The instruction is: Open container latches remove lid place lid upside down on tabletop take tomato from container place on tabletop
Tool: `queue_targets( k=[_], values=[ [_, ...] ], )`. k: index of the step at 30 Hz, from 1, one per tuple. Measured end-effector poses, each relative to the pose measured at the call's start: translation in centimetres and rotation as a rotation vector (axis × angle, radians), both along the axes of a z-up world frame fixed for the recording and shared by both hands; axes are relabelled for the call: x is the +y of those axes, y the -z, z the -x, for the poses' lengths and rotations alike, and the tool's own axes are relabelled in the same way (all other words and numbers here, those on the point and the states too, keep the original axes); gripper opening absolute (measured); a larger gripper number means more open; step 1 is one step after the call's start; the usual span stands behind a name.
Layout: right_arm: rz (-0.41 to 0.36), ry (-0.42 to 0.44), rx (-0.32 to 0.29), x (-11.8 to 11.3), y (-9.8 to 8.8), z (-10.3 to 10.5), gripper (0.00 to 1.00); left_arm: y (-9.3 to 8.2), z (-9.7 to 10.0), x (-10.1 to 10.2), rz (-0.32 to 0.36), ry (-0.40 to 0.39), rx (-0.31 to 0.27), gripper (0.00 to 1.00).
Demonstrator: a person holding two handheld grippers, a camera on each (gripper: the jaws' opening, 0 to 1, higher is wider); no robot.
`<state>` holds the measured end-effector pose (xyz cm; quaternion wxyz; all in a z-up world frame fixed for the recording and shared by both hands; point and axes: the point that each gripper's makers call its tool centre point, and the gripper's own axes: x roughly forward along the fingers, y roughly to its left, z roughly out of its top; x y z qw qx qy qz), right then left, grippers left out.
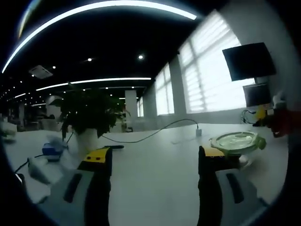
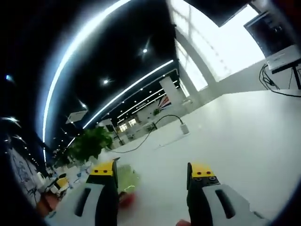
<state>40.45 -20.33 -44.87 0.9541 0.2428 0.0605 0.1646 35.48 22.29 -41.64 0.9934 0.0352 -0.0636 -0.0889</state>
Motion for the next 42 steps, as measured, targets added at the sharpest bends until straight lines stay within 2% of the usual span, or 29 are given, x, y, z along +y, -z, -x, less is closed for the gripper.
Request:
queue_targets(
  k=[5,12,16,18,27,32,36,37,38,40,42],
  values=[
    [0.010,-0.010,0.016,1.3,0.9,0.3,0.53,-0.1,0.2,0.3,0.006,-0.004,-0.001,0.68],
    [-0.028,-0.036,0.042,3.0,1.3,0.6,0.52,-0.1,0.4,0.7,0.014,-0.014,0.000,0.68],
    [-0.011,-0.051,0.055,4.4,1.9,0.9,0.52,0.0,0.6,0.8,0.033,-0.015,0.000,0.67],
    [-0.034,-0.066,0.074,5.1,2.1,1.0,0.51,0.1,0.7,0.9,0.036,-0.015,0.003,0.67],
    [-0.058,-0.117,0.087,8.1,2.3,1.1,0.51,0.0,1.0,1.1,0.044,-0.022,0.005,0.66],
    [-0.078,-0.126,0.092,8.8,2.3,1.0,0.50,0.1,1.2,1.3,0.044,-0.026,0.007,0.66],
    [-0.155,-0.119,0.122,9.2,2.4,0.7,0.49,0.0,1.3,1.5,0.048,-0.033,0.005,0.65],
    [-0.198,-0.110,0.131,9.2,2.4,0.6,0.48,0.0,1.4,1.5,0.048,-0.034,0.005,0.65],
    [-0.285,-0.093,0.147,9.1,2.2,0.4,0.48,0.0,1.4,1.5,0.048,-0.035,0.007,0.65],
    [-0.398,-0.064,0.169,8.8,2.0,0.0,0.48,0.0,1.3,1.5,0.048,-0.035,0.007,0.65],
    [-0.456,-0.036,0.179,8.4,2.0,-0.2,0.47,0.1,1.3,1.5,0.049,-0.032,0.007,0.65]
  ],
)
